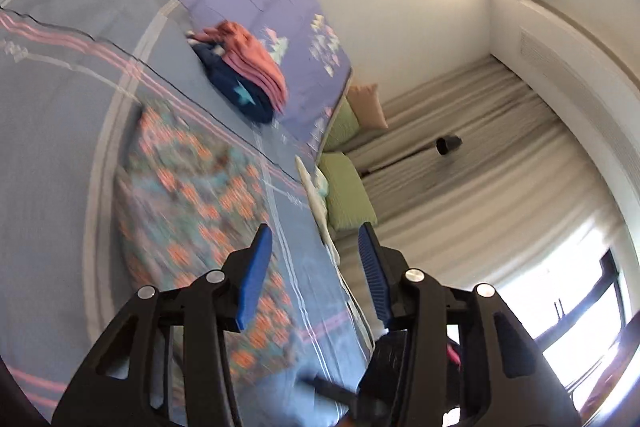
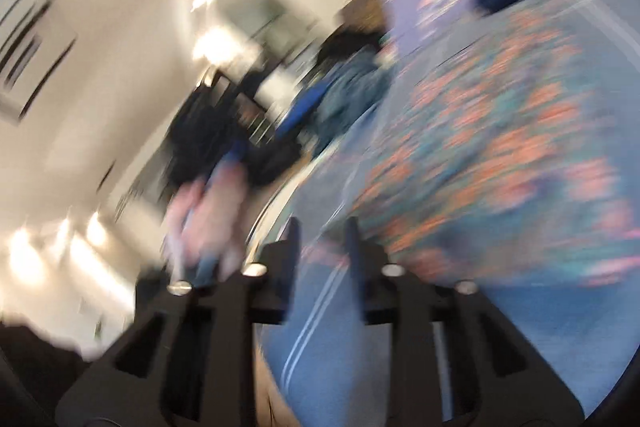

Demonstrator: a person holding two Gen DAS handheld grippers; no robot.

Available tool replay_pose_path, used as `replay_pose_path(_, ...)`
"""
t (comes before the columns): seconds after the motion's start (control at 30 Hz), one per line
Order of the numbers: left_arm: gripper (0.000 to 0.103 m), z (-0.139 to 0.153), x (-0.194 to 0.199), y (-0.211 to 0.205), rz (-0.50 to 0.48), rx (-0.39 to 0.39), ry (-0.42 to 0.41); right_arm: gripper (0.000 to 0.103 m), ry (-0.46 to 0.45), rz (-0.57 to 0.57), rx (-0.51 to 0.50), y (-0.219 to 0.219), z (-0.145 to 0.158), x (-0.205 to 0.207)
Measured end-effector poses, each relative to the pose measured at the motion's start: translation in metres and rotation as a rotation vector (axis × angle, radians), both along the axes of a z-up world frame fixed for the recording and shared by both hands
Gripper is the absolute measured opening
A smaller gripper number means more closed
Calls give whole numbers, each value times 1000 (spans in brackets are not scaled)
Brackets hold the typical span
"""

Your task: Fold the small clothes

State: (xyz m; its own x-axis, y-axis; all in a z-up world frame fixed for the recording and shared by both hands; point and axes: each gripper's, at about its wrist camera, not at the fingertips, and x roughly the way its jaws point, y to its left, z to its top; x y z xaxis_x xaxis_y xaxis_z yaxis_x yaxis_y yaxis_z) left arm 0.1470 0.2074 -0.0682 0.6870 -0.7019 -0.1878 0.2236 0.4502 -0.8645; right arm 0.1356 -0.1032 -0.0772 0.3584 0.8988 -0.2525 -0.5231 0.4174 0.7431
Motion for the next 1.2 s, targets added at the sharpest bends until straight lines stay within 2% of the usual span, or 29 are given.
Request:
replay_pose_path(0.07,33,-4,-6,-27,-11,88,5,17,13,-118,-37,-24,3,9)
replay_pose_path(0.1,33,-8,-7,-40,2,149,14,17,30,-150,-47,-32,2,14)
replay_pose_path(0.17,32,-16,-10,-62,70,347,32,17,58,-186,-89,-39,-3,22)
replay_pose_path(0.23,32,-30,-9,-70,124,496,83,18,86,-205,-163,-39,-16,27)
replay_pose_path(0.3,29,-45,-9,-64,158,546,132,17,128,-189,-175,-40,-35,32)
replay_pose_path(0.37,11,-60,-11,-55,158,565,135,12,151,-177,-154,-41,-45,35)
replay_pose_path(0.4,9,-65,-13,-50,158,564,121,12,149,-176,-158,-40,-45,34)
replay_pose_path(0.47,9,-68,-12,-45,157,527,128,12,134,-177,-184,-37,-45,33)
replay_pose_path(0.6,4,-70,-10,-46,184,554,128,12,127,-178,-186,-39,-46,30)
replay_pose_path(0.77,4,-73,-23,-39,217,487,120,7,137,-176,-171,-43,-46,28)
replay_pose_path(0.9,4,-69,-34,-44,312,549,111,6,130,-181,-190,-43,-46,26)
replay_pose_path(1.0,4,-65,-41,-45,358,564,113,7,149,-166,-169,-46,-47,28)
replay_pose_path(1.03,4,-64,-44,-45,356,555,122,9,166,-146,-144,-49,-48,29)
replay_pose_path(1.07,8,-62,-48,-45,355,541,122,17,181,-123,-113,-51,-48,30)
replay_pose_path(1.1,9,-60,-53,-44,358,523,121,33,190,-96,-73,-54,-47,30)
replay_pose_path(1.13,13,-59,-56,-42,359,511,126,41,191,-64,-32,-58,-44,30)
replay_pose_path(1.17,17,-58,-59,-39,360,486,134,56,183,-56,-20,-61,-40,29)
replay_pose_path(1.2,19,-57,-62,-34,359,449,140,66,162,-74,-34,-68,-32,27)
